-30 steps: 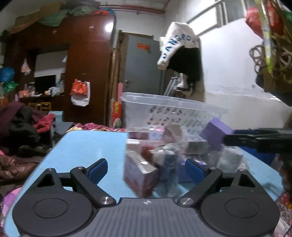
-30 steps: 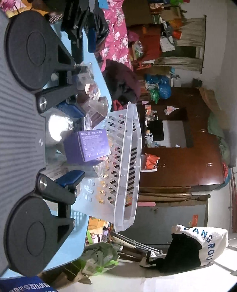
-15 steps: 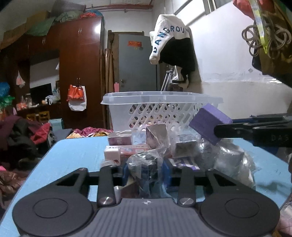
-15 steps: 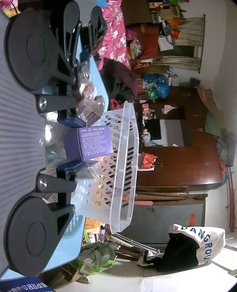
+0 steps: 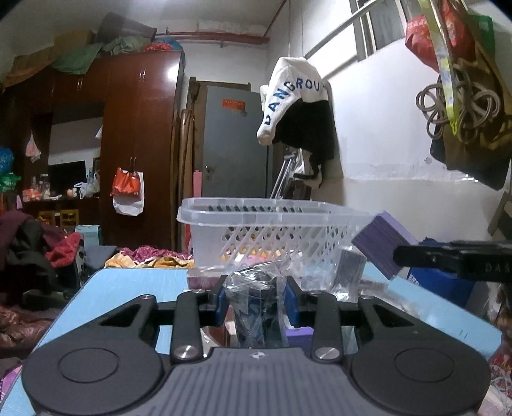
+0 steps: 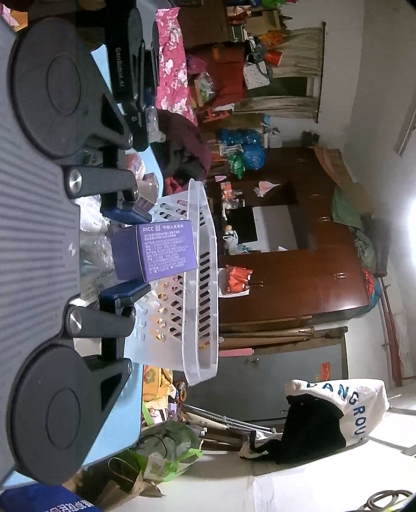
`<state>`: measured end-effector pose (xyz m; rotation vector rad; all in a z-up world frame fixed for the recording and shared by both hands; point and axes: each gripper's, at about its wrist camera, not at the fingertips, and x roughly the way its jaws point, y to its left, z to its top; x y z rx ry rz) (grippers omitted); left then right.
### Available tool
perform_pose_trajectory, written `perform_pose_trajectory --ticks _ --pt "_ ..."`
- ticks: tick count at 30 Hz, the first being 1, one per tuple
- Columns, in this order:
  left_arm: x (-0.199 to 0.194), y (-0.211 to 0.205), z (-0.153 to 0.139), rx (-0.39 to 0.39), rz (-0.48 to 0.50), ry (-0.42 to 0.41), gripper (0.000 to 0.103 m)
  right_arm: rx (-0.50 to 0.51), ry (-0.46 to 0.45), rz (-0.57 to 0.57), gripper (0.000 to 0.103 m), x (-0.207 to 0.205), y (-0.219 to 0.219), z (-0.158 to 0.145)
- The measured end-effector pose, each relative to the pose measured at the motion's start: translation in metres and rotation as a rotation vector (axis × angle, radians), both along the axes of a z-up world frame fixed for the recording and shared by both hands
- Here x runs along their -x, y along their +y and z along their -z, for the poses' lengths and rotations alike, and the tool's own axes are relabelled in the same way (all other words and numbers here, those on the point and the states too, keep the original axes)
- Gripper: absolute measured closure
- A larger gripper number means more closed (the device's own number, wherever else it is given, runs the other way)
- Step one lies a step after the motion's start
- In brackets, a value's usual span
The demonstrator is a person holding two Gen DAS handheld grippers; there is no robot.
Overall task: Organize objects
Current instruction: 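Grasp a plastic-bagged dark item with the left tool while the right tool grasps a purple box, then lift both items over the white basket and open both tools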
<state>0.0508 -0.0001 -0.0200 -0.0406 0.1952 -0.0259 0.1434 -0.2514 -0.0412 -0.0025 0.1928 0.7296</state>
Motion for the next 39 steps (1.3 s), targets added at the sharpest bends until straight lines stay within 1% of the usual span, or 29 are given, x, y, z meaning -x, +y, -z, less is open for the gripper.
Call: perform_pose_trajectory --ticks 6,14,25,30,34,36,39 --pt "0.006 0.005 -0.007 0.026 0.0 -0.028 0.064 -0.03 -0.012 0.025 0.06 0.007 -0.011 -0.002" --pt "0.003 0.006 -0.007 0.044 0.011 -0.03 0.064 -0.054 -0.009 0.061 0.06 0.003 -0.02 -0.002" --pt "0.006 0.013 -0.012 0.08 0.036 -0.042 0.064 -0.082 -0.015 0.071 0.06 0.003 -0.028 -0.001" --pt "0.002 0.021 -0.018 0.121 0.062 -0.042 0.064 -0.083 -0.027 0.068 0.06 -0.001 -0.028 -0.008" --pt "-0.01 0.032 -0.033 0.168 0.084 -0.053 0.064 -0.082 -0.047 0.055 0.06 -0.011 -0.025 -0.022" --pt "-0.021 0.038 -0.048 0.19 0.093 -0.068 0.064 -0.089 -0.05 0.036 0.06 -0.023 -0.021 -0.033" --pt "-0.047 0.039 -0.081 0.194 0.11 -0.092 0.064 -0.051 -0.063 0.036 0.06 -0.045 -0.008 -0.05"
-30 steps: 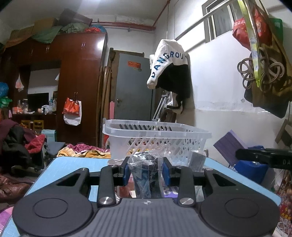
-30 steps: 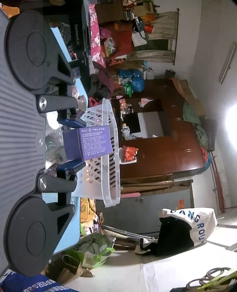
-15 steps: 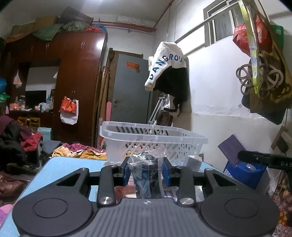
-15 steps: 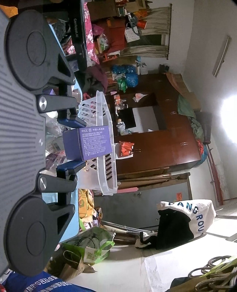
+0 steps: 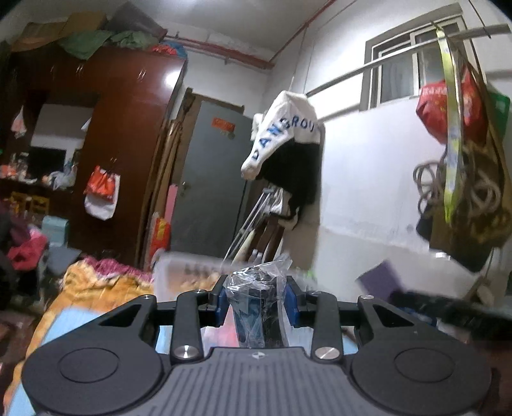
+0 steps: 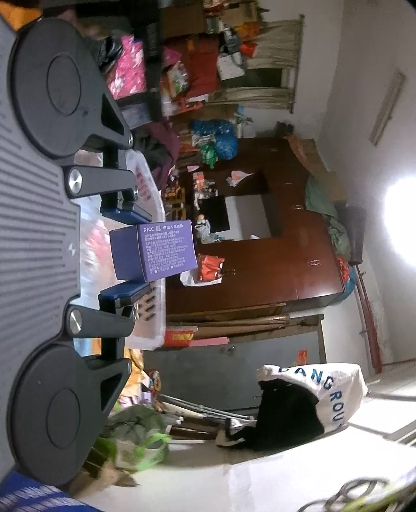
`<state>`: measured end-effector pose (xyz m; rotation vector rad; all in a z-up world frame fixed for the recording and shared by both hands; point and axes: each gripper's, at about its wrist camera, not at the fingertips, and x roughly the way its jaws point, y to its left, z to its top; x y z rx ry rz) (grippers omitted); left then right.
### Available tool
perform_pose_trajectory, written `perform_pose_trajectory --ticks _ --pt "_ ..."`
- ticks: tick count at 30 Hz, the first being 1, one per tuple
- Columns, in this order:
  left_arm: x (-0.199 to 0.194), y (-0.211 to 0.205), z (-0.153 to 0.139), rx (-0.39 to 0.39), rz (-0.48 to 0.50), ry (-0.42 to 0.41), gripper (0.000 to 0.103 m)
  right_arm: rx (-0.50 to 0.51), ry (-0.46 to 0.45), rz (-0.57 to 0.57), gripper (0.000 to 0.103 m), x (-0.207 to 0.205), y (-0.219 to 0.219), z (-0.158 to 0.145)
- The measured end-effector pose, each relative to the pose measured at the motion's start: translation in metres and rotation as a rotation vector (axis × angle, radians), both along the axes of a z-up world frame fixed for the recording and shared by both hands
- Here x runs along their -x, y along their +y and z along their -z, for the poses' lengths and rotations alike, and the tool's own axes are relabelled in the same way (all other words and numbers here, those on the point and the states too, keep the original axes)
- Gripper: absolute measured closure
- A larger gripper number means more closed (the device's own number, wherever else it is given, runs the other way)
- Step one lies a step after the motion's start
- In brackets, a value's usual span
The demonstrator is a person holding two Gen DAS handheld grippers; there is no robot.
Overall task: Organize objects
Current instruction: 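Lift both items over the white basket and open both tools, then grasp a red box with the left tool while the right tool grasps a clear bagged item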
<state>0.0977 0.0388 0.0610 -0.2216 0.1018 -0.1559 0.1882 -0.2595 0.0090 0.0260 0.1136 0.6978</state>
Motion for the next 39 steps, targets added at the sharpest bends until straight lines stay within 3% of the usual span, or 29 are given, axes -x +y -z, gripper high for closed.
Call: perform_pose_trajectory --ticks 5,8,12,13,14,15,17,20,24,29,32,37,38,39 --pt "-0.064 -0.008 -0.045 -0.006 -0.026 0.003 0.064 0.052 0.01 -0.021 0.06 -0.041 0.025 -0.03" --pt "-0.095 -0.015 -0.043 -0.024 -0.09 0.056 0.064 0.113 0.019 -0.006 0.06 -0.059 0.041 -0.03" --pt "-0.118 -0.02 -0.029 -0.052 -0.092 0.103 0.063 0.179 0.027 0.008 0.06 -0.062 0.05 -0.019" --pt "-0.123 -0.02 -0.026 -0.05 -0.087 0.12 0.054 0.179 0.031 0.004 0.06 -0.062 0.05 -0.016" --pt "-0.128 -0.02 -0.024 -0.066 -0.092 0.138 0.027 0.175 0.037 -0.002 0.058 -0.063 0.049 -0.014" --pt "-0.135 -0.023 -0.022 -0.106 -0.119 0.167 0.014 0.177 0.049 -0.007 0.041 -0.065 0.05 -0.014" --pt "-0.135 -0.026 -0.017 -0.179 -0.178 0.19 0.009 0.183 0.07 0.002 0.011 -0.069 0.049 -0.013" --pt "-0.104 -0.018 -0.015 -0.186 -0.155 0.137 0.009 0.174 0.036 0.04 0.0 -0.051 0.032 -0.006" --pt "-0.028 0.005 0.007 -0.152 -0.163 0.087 0.008 0.138 0.069 0.04 0.0 -0.012 -0.013 0.025" --pt "0.032 0.025 0.062 -0.061 -0.207 0.158 0.01 0.155 0.225 0.1 0.001 0.018 -0.055 0.083" --pt "0.046 0.025 0.081 -0.054 -0.204 0.19 0.01 0.135 0.316 0.071 0.013 0.024 -0.066 0.098" --pt "0.041 0.02 0.092 -0.091 -0.194 0.236 0.01 0.199 0.347 0.03 0.041 0.013 -0.056 0.099" --pt "0.041 0.019 0.094 -0.094 -0.192 0.244 0.011 0.21 0.353 0.028 0.05 0.01 -0.055 0.101" --pt "0.043 0.018 0.096 -0.099 -0.19 0.247 0.011 0.224 0.352 0.036 0.052 0.007 -0.052 0.102"
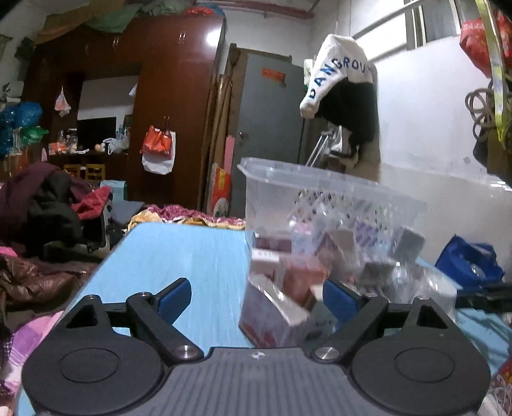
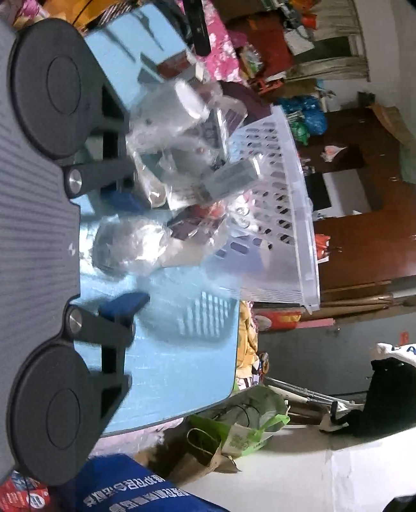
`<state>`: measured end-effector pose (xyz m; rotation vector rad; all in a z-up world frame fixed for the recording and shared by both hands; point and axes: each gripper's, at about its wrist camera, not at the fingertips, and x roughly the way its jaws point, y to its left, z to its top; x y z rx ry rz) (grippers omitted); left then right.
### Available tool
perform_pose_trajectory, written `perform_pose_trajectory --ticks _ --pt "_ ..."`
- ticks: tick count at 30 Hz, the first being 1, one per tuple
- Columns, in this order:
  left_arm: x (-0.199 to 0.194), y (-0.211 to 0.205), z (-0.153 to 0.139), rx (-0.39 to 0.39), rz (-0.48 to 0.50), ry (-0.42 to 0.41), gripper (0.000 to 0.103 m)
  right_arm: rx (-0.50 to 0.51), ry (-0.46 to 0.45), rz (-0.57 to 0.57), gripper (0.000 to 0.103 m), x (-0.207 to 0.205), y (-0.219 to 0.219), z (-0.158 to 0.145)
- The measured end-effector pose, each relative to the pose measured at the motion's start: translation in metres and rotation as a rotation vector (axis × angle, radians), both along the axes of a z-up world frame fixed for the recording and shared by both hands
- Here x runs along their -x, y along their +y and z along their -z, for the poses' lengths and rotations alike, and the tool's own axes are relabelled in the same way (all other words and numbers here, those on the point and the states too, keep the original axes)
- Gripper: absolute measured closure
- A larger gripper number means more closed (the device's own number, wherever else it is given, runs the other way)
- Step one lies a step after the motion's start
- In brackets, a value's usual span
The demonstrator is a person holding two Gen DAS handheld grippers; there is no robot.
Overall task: Organize objects
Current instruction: 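Grasp a red box with the left tool while the right tool grasps a clear bagged item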
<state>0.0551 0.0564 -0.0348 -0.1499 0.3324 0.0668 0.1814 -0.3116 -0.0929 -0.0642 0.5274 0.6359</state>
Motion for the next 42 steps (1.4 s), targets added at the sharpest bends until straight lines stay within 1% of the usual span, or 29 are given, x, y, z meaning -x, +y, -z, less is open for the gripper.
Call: perform_pose_trajectory --ticks 2,4,5,6,8,9,11,14,15,16,19,22,27,38,42 --pt "0.003 -0.003 0.006 -0.03 0.005 0.015 0.011 0.02 0.004 -0.003 0.053 -0.005 -0.001 0.005" --pt "0.003 -0.006 0.011 -0.051 -0.003 0.035 0.011 0.066 0.014 0.001 0.054 -0.01 0.003 0.009" --pt "0.002 -0.009 0.012 -0.055 -0.004 0.04 0.012 0.064 0.012 0.001 0.056 -0.009 0.003 0.01" --pt "0.002 -0.009 0.012 -0.056 -0.005 0.043 0.012 0.063 0.008 -0.005 0.06 -0.008 0.003 0.009" --pt "0.001 -0.013 0.014 -0.084 -0.016 0.045 0.017 0.08 -0.012 -0.008 0.062 -0.004 0.003 0.012" --pt "-0.002 -0.016 0.016 -0.108 -0.028 0.053 0.02 0.083 -0.02 -0.007 0.067 -0.002 0.003 0.012" --pt "-0.004 -0.018 0.019 -0.132 -0.05 0.07 0.041 0.076 -0.023 -0.001 0.072 -0.001 0.002 0.011" --pt "-0.002 -0.017 0.022 -0.116 -0.049 0.08 0.047 0.069 -0.034 0.017 0.072 0.0 0.0 0.011" --pt "-0.002 -0.017 0.022 -0.117 -0.051 0.081 0.048 0.07 -0.039 0.02 0.073 0.0 0.001 0.011" --pt "-0.002 -0.018 0.023 -0.123 -0.051 0.083 0.051 0.072 -0.044 0.023 0.073 -0.001 0.001 0.01" --pt "-0.001 -0.02 0.024 -0.124 -0.059 0.071 0.075 0.069 -0.063 0.04 0.074 0.001 0.001 0.01" --pt "0.001 -0.017 0.025 -0.11 -0.072 0.048 0.075 0.053 -0.071 0.042 0.076 0.0 0.0 0.009" --pt "0.003 -0.011 0.027 -0.078 -0.083 0.042 0.075 0.032 -0.077 0.039 0.076 -0.001 -0.001 0.009" --pt "0.005 -0.009 0.028 -0.073 -0.079 0.031 0.075 -0.006 -0.11 0.042 0.077 0.003 -0.005 0.009" --pt "0.008 -0.011 0.026 -0.081 -0.074 0.01 0.075 -0.018 -0.12 0.043 0.077 0.004 -0.005 0.009"
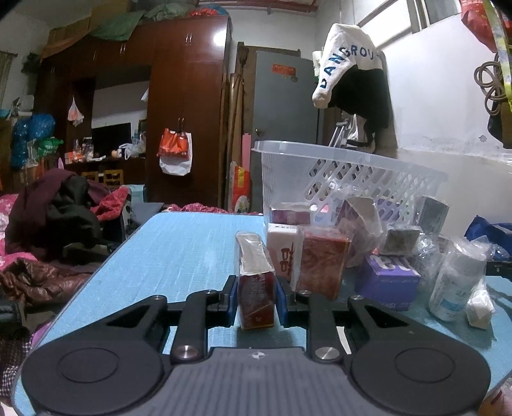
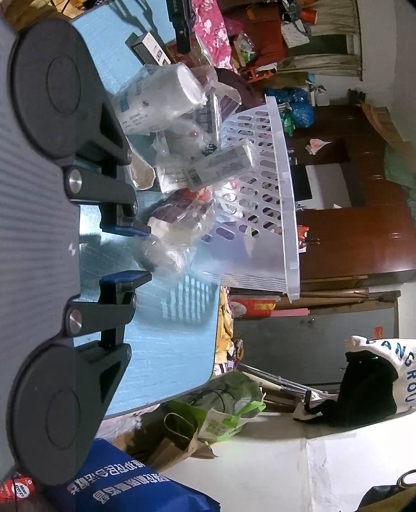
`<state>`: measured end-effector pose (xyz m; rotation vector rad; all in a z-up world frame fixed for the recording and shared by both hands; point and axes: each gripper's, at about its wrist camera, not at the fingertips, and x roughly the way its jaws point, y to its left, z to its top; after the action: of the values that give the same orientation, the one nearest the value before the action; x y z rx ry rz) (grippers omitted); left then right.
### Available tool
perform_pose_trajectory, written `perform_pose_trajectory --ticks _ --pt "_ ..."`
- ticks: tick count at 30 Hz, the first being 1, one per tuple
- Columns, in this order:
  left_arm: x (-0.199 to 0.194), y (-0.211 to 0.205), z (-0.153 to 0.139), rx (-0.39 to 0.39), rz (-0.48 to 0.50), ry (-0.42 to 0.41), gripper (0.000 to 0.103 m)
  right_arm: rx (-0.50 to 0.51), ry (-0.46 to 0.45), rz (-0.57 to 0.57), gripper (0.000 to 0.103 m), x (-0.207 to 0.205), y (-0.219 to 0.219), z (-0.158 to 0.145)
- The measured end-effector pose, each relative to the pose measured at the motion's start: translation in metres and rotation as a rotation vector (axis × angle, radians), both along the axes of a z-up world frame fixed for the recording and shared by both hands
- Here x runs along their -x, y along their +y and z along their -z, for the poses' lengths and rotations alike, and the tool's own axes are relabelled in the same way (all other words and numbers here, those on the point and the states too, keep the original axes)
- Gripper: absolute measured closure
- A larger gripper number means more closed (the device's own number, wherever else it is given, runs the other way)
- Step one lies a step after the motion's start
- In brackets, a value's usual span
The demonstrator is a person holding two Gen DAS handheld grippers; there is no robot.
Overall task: Organize objects
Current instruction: 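Grasp a red box with the left tool while the right tool grasps a clear bagged item, then carry both items over the white basket and open both tools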
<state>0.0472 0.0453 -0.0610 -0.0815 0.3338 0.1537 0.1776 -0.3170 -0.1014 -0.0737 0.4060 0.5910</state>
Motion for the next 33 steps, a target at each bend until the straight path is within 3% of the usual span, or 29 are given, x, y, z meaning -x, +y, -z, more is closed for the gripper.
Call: perform_pose_trajectory --ticks 13,21,26,29,33 --pt "0.0 0.003 0.0 0.009 -0.003 -0.017 0.075 -0.021 -0.064 0.029 0.077 0.008 -0.002 -0.001" --pt "0.009 0.002 -0.015 0.009 0.006 -0.077 0.075 -0.049 -0.117 0.034 0.078 0.02 -0.001 -0.015" --pt "0.003 -0.006 -0.045 -0.049 0.041 -0.138 0.075 -0.092 -0.185 0.012 0.078 0.025 0.004 -0.049" --pt "-0.013 -0.012 -0.079 -0.079 0.078 -0.2 0.075 -0.115 -0.247 -0.022 0.078 0.018 0.019 -0.082" --pt "-0.061 -0.025 -0.131 -0.088 0.122 -0.228 0.075 -0.092 -0.311 -0.076 0.078 -0.004 0.055 -0.127"
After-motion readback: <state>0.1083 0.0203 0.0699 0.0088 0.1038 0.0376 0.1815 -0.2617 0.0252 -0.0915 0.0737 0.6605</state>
